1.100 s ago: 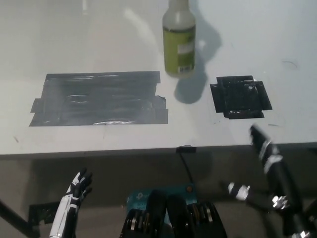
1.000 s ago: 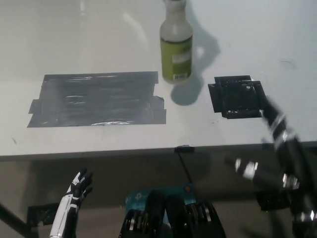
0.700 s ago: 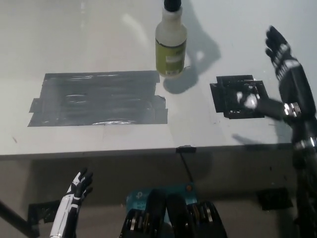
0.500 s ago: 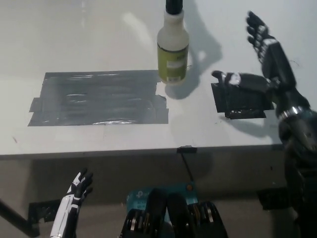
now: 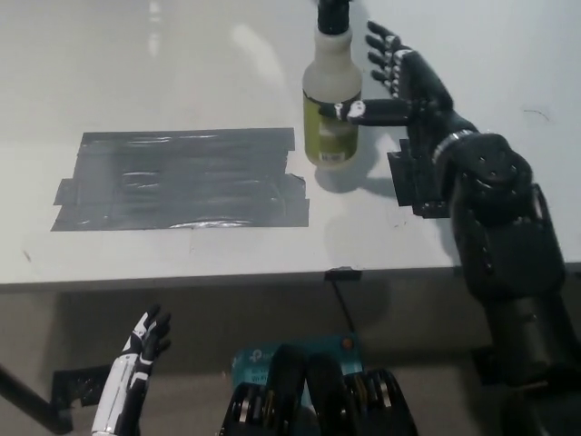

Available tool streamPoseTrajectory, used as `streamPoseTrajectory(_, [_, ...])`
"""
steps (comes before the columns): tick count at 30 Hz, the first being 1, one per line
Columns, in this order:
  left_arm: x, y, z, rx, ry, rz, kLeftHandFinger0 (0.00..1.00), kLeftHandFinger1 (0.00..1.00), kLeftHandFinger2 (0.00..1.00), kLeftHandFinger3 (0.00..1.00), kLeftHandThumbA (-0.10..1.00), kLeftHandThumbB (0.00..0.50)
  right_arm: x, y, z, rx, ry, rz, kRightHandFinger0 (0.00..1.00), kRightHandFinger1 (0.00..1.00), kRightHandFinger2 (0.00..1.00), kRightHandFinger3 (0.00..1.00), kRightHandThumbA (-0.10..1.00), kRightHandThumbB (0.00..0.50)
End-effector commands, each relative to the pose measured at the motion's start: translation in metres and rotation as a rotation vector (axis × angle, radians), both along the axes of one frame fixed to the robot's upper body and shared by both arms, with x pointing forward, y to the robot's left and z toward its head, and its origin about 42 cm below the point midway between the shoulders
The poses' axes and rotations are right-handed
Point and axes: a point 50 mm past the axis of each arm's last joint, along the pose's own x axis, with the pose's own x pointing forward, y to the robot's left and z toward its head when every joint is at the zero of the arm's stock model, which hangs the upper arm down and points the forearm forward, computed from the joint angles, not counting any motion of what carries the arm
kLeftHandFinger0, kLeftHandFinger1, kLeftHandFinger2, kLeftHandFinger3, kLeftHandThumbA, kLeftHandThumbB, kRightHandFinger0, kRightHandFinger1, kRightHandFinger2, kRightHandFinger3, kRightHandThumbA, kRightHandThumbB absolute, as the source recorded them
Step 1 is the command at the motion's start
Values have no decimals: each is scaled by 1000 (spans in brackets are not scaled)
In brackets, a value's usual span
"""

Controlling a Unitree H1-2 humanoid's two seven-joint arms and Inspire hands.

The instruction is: A person hands a spray bottle to the robot which it grabs with its right hand and places on the black spot infront of it on the table

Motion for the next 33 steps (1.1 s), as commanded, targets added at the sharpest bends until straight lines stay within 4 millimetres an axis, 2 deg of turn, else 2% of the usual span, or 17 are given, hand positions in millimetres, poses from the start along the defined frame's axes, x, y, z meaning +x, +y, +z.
streamPoseTrajectory(1, [1,-2,10,6,-47,-14,1000,1000,1000,1000,968,63,10,26,43,4,-84,48,1000,1000,1000,1000,996,464])
streamPoseTrajectory(5, [1,-2,11,6,-50,-12,1000,1000,1000,1000,964,43,13,34,40,-28,-82,54,1000,1000,1000,1000,1000,456])
streamPoseTrajectory(8, [1,-2,11,14,-51,-14,1000,1000,1000,1000,961,28,16,40,35,-17,-68,50,1000,1000,1000,1000,955,489])
streamPoseTrajectory(15, [2,-1,11,21,-51,-14,1000,1000,1000,1000,968,2,19,47,26,-11,-45,53,1000,1000,1000,1000,920,486])
streamPoseTrajectory(20, [4,-1,11,11,-61,-15,1000,1000,1000,1000,974,11,23,48,19,-19,-21,48,1000,1000,1000,1000,914,500])
streamPoseTrajectory(21, [3,-1,11,13,-61,-14,1000,1000,1000,1000,989,23,24,48,18,17,-19,22,1000,1000,1000,1000,779,487])
streamPoseTrajectory(22, [3,-1,11,13,-60,-12,1000,1000,1000,1000,993,31,25,48,17,28,-25,-4,1000,1000,1000,1000,710,367])
streamPoseTrajectory(23, [3,-2,11,13,-59,-12,1000,1000,1000,1000,995,33,26,48,17,22,-35,-23,1000,1000,1000,1000,689,379])
streamPoseTrajectory(24, [3,-2,11,14,-57,-10,1000,1000,1000,1000,997,39,27,47,17,36,-50,-48,966,940,1000,1000,582,366])
streamPoseTrajectory(25, [3,-2,12,18,-54,-10,1000,1000,1000,1000,997,35,27,45,19,100,-98,-112,530,479,507,625,403,362])
streamPoseTrajectory(26, [3,-1,12,20,-55,-12,1000,1000,1000,1000,998,28,26,44,20,109,-158,-160,111,191,298,360,433,389])
streamPoseTrajectory(27, [3,-2,13,15,-56,-12,1000,1000,1000,1000,993,17,25,43,22,92,-204,-197,4,73,262,245,522,398])
streamPoseTrajectory(28, [3,-2,13,11,-57,-12,1000,1000,1000,1000,991,15,23,42,24,88,-220,-212,1,92,297,242,545,392])
streamPoseTrajectory(31, [5,-1,13,14,-56,-10,1000,1000,1000,1000,990,12,21,41,30,144,-246,-212,4,217,472,335,474,350])
streamPoseTrajectory(33, [4,-2,13,14,-51,-11,1000,1000,1000,1000,986,11,17,39,32,133,-280,-217,0,205,450,329,443,339])
